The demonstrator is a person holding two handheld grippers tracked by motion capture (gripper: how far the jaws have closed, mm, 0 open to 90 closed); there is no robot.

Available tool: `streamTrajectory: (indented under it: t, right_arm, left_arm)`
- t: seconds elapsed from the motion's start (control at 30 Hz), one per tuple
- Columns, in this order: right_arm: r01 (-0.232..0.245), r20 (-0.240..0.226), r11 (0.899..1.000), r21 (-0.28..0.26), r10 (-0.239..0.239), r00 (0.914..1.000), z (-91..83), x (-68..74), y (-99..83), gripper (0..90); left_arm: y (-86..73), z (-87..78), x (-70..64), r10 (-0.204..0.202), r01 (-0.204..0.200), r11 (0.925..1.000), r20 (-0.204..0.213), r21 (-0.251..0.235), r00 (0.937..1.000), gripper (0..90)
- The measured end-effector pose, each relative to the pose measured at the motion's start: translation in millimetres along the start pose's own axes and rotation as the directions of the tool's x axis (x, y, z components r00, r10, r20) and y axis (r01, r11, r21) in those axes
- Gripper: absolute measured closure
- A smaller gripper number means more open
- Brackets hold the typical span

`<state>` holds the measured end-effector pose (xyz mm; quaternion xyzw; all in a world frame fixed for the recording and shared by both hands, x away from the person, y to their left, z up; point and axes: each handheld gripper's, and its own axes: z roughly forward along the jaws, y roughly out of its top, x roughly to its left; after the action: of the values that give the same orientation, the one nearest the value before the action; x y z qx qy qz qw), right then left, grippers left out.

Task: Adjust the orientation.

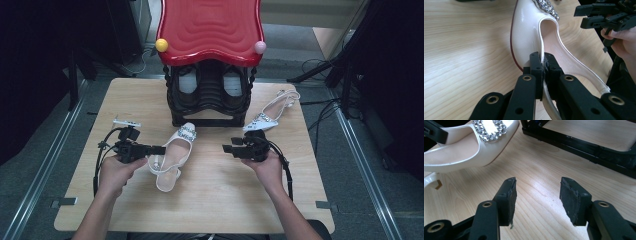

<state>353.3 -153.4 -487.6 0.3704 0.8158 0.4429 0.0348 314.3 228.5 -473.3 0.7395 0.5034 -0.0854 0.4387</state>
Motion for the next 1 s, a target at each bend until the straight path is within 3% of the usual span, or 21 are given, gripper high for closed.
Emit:
streamTrajectory:
  t: [0.27, 0.63, 0.9, 1.0]
  right_arm:
    - [-0.014, 0.02, 1.0, 0.002, 0.014, 0.9997, -6.4, -0.7, -8.1, 48.4]
    - [-0.027, 0.042, 1.0, 0.002, 0.027, 0.9988, -12.0, 1.6, -17.3, 48.5]
    - [-0.016, 0.048, 1.0, 0.013, 0.016, 0.9987, -9.1, 5.4, -23.2, 48.7]
    - [-0.013, 0.049, 1.0, 0.012, 0.012, 0.9987, -7.7, 6.4, -24.5, 48.8]
  left_arm:
    - [7.8, 25.0, -9.2, 0.037, -0.04, 0.9981, 0.057, 0.047, 0.9977, 88.0]
    - [11.9, 56.2, -18.9, 0.042, -0.049, 0.9956, 0.093, 0.08, 0.9948, 87.8]
    - [11.1, 72.6, -10.0, 0.037, -0.045, 0.992, 0.065, 0.118, 0.9972, 86.8]
    - [10.8, 73.1, -9.4, 0.055, -0.058, 0.991, 0.031, 0.12, 0.998, 85.9]
